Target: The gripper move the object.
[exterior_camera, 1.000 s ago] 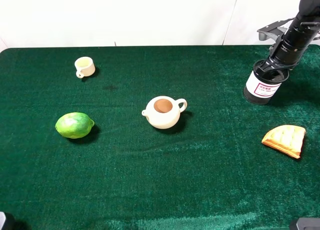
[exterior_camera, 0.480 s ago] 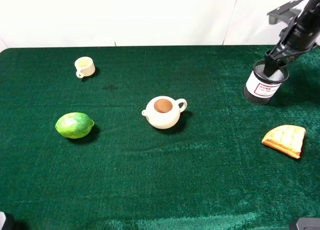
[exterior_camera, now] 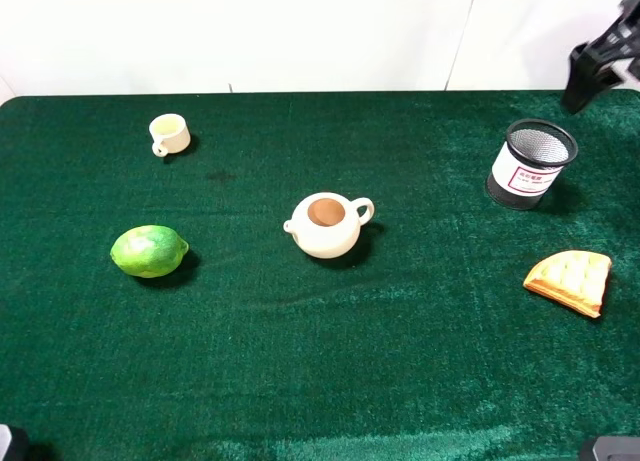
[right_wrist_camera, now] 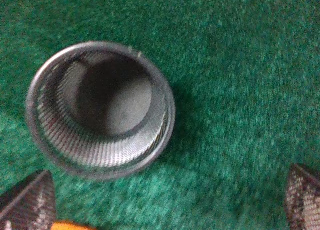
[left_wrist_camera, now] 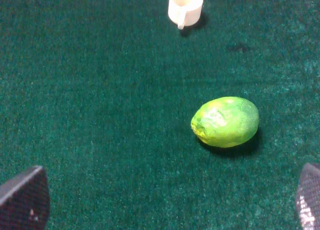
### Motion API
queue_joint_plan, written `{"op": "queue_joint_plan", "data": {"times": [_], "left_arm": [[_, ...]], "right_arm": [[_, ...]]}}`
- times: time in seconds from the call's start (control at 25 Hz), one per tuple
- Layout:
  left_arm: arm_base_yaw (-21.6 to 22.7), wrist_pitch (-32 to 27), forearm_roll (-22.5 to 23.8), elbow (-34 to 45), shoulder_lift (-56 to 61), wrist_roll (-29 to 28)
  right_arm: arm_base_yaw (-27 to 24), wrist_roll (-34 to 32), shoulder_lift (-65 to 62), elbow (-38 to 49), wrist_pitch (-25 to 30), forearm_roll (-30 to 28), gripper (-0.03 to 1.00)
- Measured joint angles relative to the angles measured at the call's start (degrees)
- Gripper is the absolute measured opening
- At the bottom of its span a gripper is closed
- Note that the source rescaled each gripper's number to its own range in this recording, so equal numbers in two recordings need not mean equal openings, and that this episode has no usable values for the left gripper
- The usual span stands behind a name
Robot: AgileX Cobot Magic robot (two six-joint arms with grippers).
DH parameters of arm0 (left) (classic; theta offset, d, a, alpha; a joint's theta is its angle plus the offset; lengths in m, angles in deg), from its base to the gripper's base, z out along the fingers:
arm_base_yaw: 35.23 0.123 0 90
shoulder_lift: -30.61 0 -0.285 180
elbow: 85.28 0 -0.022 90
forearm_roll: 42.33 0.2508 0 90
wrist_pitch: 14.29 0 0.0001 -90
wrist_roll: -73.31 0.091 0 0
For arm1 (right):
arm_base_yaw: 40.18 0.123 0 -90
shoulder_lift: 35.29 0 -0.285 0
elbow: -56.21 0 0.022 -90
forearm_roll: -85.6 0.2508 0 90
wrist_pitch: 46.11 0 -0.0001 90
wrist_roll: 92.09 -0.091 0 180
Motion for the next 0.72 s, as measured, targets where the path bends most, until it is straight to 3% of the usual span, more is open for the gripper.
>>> {"op": "queue_joint_plan", "data": {"times": [0.32, 0.72], "left_arm": [[0.00, 0.00, 0.00, 0.00, 0.00, 0.00], [0.00, 0.00, 0.00, 0.00, 0.00, 0.00]], "right_arm": [[0.00, -5.41, -18.60, 12.05, 2.65, 0.96, 1.00], [0.00, -9.42, -46.64, 29.00, 2.72, 8.59, 1.00]]}}
